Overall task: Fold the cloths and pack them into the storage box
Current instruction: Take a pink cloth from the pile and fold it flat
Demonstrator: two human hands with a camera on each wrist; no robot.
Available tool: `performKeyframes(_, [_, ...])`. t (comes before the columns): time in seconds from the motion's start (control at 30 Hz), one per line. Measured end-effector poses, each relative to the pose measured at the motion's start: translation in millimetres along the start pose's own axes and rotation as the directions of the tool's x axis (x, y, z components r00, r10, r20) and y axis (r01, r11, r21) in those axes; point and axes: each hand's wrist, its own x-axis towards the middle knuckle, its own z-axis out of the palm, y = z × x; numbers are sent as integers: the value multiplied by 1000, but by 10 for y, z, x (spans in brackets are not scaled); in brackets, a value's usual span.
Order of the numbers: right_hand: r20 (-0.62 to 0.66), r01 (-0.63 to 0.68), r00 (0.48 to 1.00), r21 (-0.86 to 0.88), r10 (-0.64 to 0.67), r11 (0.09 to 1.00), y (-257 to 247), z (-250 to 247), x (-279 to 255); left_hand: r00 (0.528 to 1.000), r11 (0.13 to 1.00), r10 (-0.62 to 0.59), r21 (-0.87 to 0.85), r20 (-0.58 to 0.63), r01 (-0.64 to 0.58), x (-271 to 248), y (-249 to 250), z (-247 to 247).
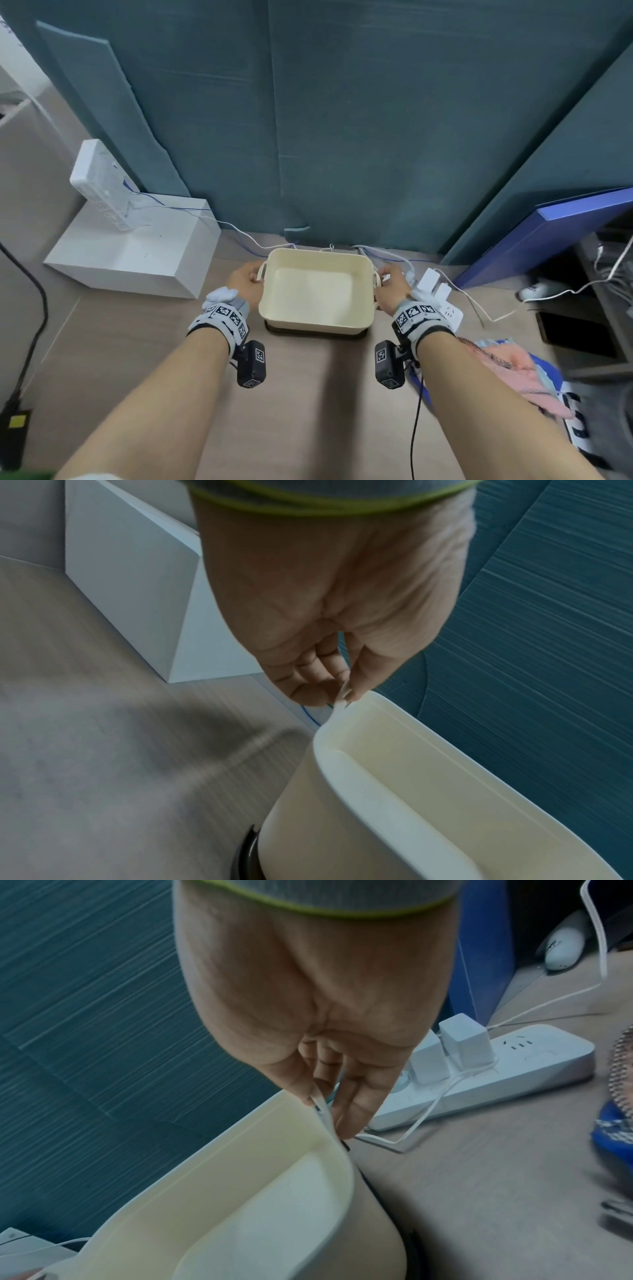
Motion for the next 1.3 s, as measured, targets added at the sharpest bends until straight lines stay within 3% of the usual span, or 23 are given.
performKeyframes(0.17, [-10,36,999,15,-36,999,66,-6,-39,1000,999,-19,41,-17,20,-20,-23,-23])
performKeyframes(0.3, [-59,44,997,-75,-48,996,49,-202,-298,977,958,-15,278,-211,75,-151,86,38])
performKeyframes(0.37, [-70,25,997,-101,-32,995,176,-375,-451,942,938,145,344,-302,-34,-307,284,164])
performKeyframes(0.43, [-89,25,995,-139,-38,990,406,-555,-555,905,907,295,387,-307,-165,-466,496,377])
performKeyframes(0.5, [-130,11,991,-146,-30,989,637,-772,-699,898,882,378,383,-226,-275,-630,691,650])
performKeyframes(0.6, [-192,-18,981,-183,-18,983,1093,-1131,-943,900,856,435,294,31,-424,-931,920,1195])
performKeyframes(0.63, [-193,-37,981,-223,-7,974,1280,-1245,-1033,880,836,459,276,119,-474,-1055,960,1408])
performKeyframes(0.73, [-120,-129,988,-307,96,943,1891,-1514,-1240,821,796,429,272,377,-541,-1414,990,2166])
performKeyframes(0.8, [-31,-117,993,-310,113,943,2115,-1510,-1284,797,780,384,299,466,-550,-1516,926,2490])
performKeyframes(0.93, [26,-53,998,-203,60,978,2315,-1387,-1312,772,759,280,361,570,-542,-1573,856,2871])
performKeyframes(1.07, [-5,-45,999,-229,46,972,2424,-1357,-1252,751,749,285,351,595,-562,-1631,924,3167])
performKeyframes(1.2, [-67,-26,998,-245,10,969,2469,-1318,-1190,767,693,256,441,588,-570,-1570,977,3420])
performKeyframes(1.3, [-114,-49,993,-134,34,990,2407,-1337,-1178,780,622,253,521,573,-585,-1538,976,3504])
